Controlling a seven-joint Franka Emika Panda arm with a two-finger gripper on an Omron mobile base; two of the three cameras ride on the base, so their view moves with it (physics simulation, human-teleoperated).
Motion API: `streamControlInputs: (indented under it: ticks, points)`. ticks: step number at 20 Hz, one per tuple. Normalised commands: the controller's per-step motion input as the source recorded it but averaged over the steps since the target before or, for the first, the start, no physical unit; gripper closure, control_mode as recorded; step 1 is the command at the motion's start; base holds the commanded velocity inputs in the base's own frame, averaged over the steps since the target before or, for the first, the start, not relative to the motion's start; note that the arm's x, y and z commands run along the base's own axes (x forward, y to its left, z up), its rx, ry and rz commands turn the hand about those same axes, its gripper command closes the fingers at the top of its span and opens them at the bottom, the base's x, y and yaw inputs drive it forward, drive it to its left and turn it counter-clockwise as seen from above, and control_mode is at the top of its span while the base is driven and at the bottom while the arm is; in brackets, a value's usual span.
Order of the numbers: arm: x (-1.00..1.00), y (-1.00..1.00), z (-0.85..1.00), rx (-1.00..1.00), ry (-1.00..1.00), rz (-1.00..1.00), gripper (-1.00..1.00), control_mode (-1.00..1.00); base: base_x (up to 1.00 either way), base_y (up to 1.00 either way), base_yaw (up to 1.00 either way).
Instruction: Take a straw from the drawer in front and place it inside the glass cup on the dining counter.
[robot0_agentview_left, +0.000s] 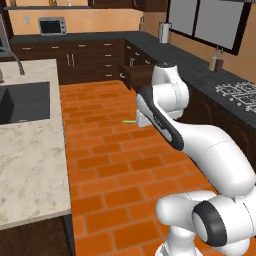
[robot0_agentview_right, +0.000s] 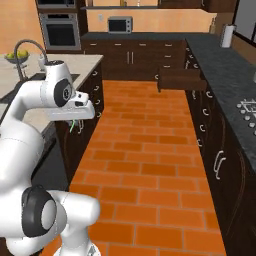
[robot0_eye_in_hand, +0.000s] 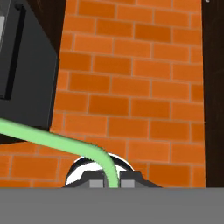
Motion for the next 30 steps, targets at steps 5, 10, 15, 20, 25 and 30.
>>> streamControlInputs:
  ticks: [5, 10, 15, 20, 25, 30]
  points:
    - [0.00, 0.00, 0.00, 0.00, 0.00, 0.00, 1.00, 1.00, -0.09, 0.83, 0.00]
    - [0.00, 0.00, 0.00, 0.00, 0.00, 0.00, 1.00, 1.00, 0.00, 1.00, 0.00]
    - [0.00, 0.00, 0.00, 0.00, 0.00, 0.00, 1.00, 1.00, 0.00, 1.00, 0.00]
    - [0.00, 0.00, 0.00, 0.00, 0.00, 0.00, 1.00, 1.00, 0.00, 1.00, 0.00]
    - [0.00, 0.00, 0.00, 0.00, 0.00, 0.00, 1.00, 1.00, 0.00, 1.00, 0.00]
    - [0.00, 0.00, 0.00, 0.00, 0.00, 0.00, 1.00, 1.00, 0.00, 1.00, 0.00]
